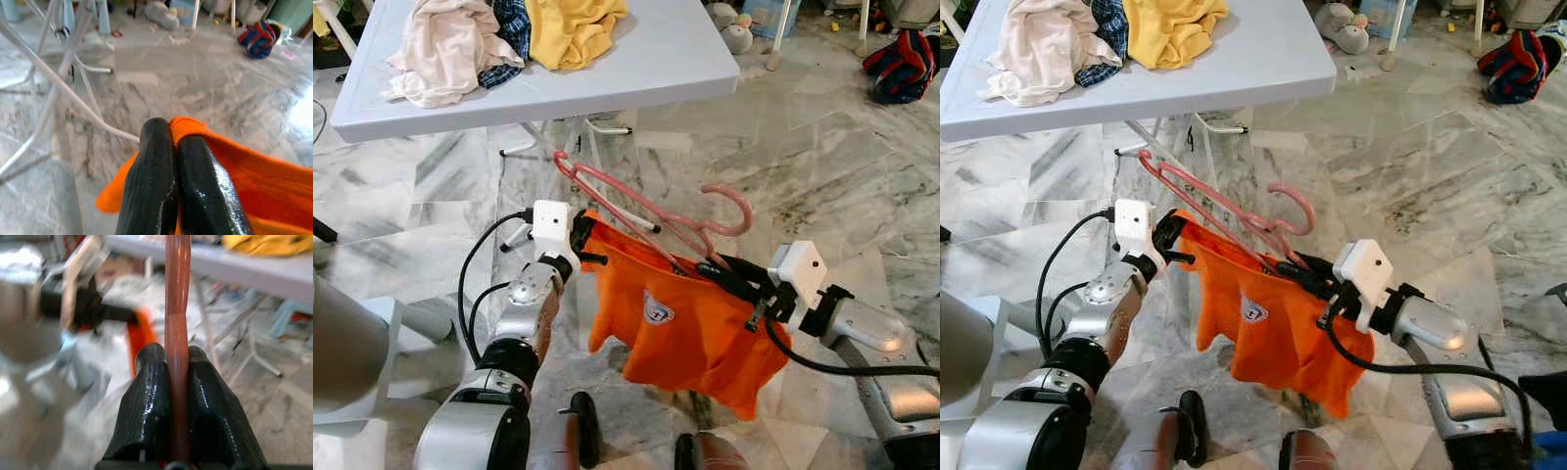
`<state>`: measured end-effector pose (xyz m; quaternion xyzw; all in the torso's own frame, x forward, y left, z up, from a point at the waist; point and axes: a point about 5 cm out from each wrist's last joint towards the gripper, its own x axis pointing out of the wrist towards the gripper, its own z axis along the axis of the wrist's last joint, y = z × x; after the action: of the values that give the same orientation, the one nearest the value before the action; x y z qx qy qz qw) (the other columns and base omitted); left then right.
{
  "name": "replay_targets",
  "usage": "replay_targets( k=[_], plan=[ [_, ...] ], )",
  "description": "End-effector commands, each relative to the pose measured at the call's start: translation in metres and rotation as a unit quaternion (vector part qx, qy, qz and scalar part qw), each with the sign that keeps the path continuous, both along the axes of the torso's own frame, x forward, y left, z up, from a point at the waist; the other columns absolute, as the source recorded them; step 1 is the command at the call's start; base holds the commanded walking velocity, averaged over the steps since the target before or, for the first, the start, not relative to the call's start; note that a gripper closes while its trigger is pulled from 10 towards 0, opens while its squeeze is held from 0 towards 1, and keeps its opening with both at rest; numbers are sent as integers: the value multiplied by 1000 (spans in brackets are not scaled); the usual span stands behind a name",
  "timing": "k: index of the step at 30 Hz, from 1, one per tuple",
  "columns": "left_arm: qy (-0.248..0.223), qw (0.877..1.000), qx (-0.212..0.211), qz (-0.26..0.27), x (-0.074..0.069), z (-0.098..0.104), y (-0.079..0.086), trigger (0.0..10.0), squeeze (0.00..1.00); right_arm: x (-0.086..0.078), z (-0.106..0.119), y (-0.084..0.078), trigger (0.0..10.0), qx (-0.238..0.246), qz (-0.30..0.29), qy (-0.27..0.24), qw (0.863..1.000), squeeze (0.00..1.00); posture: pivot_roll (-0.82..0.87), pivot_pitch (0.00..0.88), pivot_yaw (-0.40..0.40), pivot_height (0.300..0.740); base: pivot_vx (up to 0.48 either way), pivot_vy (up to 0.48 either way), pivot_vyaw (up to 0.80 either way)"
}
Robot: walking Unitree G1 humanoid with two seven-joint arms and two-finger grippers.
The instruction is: Hang hanger
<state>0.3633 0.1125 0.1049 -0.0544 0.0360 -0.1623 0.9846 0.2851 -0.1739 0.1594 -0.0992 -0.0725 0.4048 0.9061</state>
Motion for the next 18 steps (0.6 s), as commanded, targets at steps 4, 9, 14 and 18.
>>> replay_targets(
  k=[4, 9, 14, 18],
  plan=[
    [20, 1000, 0, -16, -8, -13, -9, 0, 0, -3, -1, 2, 10000, -3, 4, -6, 1000, 0, -65, 215, -1, 740, 0, 0, 0],
    [44, 998, 11, -36, -16, -26, -16, 0, 0, -5, -3, 1, 10000, -9, 8, -3, 1000, 0, -70, 216, -2, 740, 0, 0, 0],
    [75, 993, 37, -79, -28, -44, -25, 10000, 0, -6, -1, -5, 10000, -33, 18, -2, 999, 0, -75, 219, -8, 740, 0, 0, 0],
    [75, 990, 57, -100, -34, -49, -31, 10000, 0, -10, -4, -9, 10000, -90, 44, 6, 995, 0, -78, 223, -16, 740, 0, 0, 0]
  ],
)
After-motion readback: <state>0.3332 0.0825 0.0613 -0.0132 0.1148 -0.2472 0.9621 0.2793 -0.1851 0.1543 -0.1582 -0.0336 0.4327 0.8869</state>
